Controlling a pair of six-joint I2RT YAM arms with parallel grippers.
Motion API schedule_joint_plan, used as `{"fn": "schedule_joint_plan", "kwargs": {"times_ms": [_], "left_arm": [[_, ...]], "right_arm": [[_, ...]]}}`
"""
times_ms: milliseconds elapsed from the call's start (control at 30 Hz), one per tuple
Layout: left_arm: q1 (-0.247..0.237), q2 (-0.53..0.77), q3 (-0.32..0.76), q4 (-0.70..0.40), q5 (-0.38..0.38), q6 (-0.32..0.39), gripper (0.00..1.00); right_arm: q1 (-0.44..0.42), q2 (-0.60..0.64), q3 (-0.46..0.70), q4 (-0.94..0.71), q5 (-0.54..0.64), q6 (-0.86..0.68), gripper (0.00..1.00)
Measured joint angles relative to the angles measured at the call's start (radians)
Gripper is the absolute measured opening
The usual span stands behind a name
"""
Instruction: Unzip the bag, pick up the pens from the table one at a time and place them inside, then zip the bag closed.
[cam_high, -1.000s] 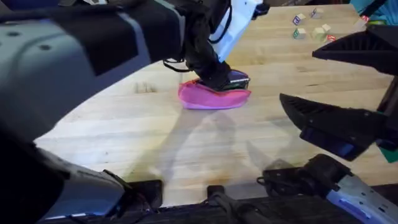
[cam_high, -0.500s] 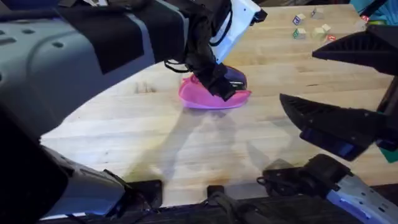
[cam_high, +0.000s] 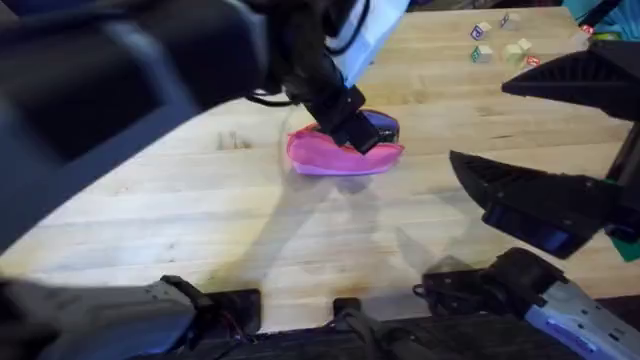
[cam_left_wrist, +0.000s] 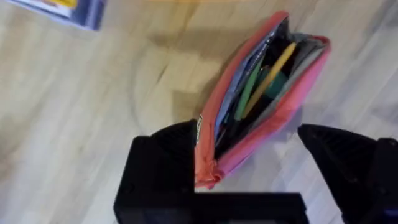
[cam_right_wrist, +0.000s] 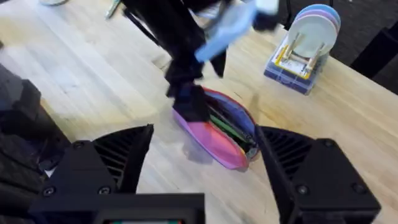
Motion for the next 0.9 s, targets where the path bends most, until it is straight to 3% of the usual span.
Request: {"fn": "schedule_joint_plan", "kwargs": {"times_ms": [167, 400, 733, 900], "left_arm": [[0.000, -0.137, 0.000, -0.069, -0.005, 0.085, 0.994], [0.020, -0.190, 0.000, -0.182, -0.011, 0.167, 0.994], [0.136, -0.330, 0.000, -0.241, -0.015, 0.197, 0.995], [0.234, -0.436, -0.006, -0.297, -0.014, 0.235, 0.995]], "right_arm": [[0.000, 0.000, 0.000, 0.000, 0.000, 0.000, 0.998], [0.000, 0.000, 0.000, 0.000, 0.000, 0.000, 0.998], [0.000, 0.000, 0.000, 0.000, 0.000, 0.000, 0.998], [0.000, 0.000, 0.000, 0.000, 0.000, 0.000, 0.998]]}}
